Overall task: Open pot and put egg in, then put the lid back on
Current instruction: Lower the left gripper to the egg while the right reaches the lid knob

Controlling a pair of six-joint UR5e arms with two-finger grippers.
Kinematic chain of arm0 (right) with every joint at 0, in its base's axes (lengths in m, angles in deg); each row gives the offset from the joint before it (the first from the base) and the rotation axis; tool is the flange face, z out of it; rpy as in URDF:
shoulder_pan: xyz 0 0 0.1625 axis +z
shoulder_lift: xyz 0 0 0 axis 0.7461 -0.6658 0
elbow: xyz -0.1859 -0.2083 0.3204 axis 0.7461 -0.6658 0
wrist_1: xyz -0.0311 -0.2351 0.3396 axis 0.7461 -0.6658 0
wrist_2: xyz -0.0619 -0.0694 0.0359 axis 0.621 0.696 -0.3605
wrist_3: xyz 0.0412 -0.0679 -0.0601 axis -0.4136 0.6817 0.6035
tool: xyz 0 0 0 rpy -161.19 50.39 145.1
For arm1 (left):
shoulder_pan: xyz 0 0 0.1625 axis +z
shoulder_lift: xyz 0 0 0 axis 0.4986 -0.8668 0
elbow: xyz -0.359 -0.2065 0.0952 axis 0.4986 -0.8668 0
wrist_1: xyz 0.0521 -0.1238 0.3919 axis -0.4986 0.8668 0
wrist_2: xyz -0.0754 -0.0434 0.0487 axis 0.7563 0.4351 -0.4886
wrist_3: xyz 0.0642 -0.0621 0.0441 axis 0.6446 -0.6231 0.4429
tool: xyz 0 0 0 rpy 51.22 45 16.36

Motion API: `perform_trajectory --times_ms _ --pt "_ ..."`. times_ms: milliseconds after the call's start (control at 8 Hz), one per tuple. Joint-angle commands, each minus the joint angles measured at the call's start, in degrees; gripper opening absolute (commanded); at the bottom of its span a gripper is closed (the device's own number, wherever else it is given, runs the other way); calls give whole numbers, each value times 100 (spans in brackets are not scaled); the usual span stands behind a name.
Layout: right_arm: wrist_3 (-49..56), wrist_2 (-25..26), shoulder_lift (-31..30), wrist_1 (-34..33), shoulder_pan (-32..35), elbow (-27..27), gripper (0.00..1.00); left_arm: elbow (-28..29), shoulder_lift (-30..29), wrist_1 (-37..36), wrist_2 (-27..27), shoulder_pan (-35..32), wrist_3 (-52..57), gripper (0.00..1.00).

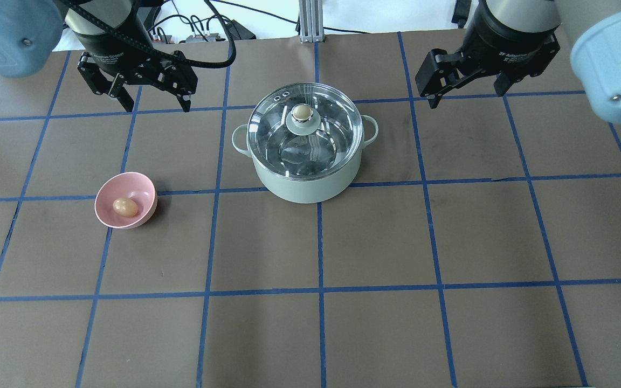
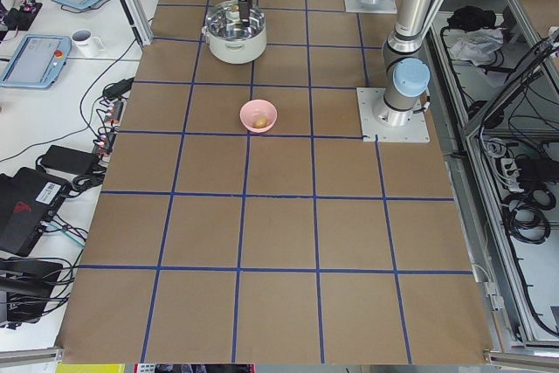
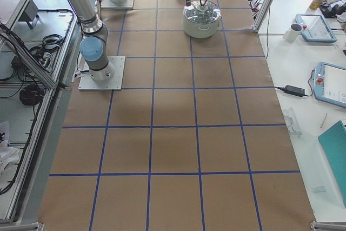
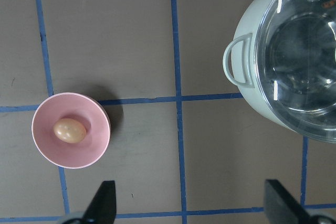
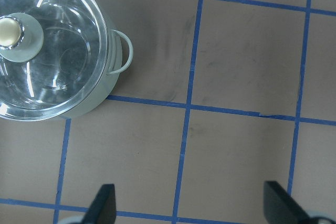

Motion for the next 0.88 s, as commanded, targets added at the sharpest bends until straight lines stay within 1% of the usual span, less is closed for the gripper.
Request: perform_trajectory --times_ms 0,125,250,375,500,625,750 --pt "2 6 0 14 9 0 100 0 0 -9 -5 35 12 100" --pt "-7 -3 0 23 9 0 100 -9 -43 -26 -5 271 125 100" --pt "2 6 0 23 0 0 100 -96 -148 -26 -5 517 526 100" --pt "11 6 0 -90 9 0 100 -366 -262 -113 -5 745 1279 100" --pt "-93 -37 69 -161 78 0 100 -648 -429 -549 -13 1139 1721 100" --pt "-608 -20 418 -588 149 -17 100 -938 -613 -980 -57 1361 1943 100" --pt "-1057 -20 578 -749 463 -122 100 -1080 -824 -1350 -179 1450 2354 100"
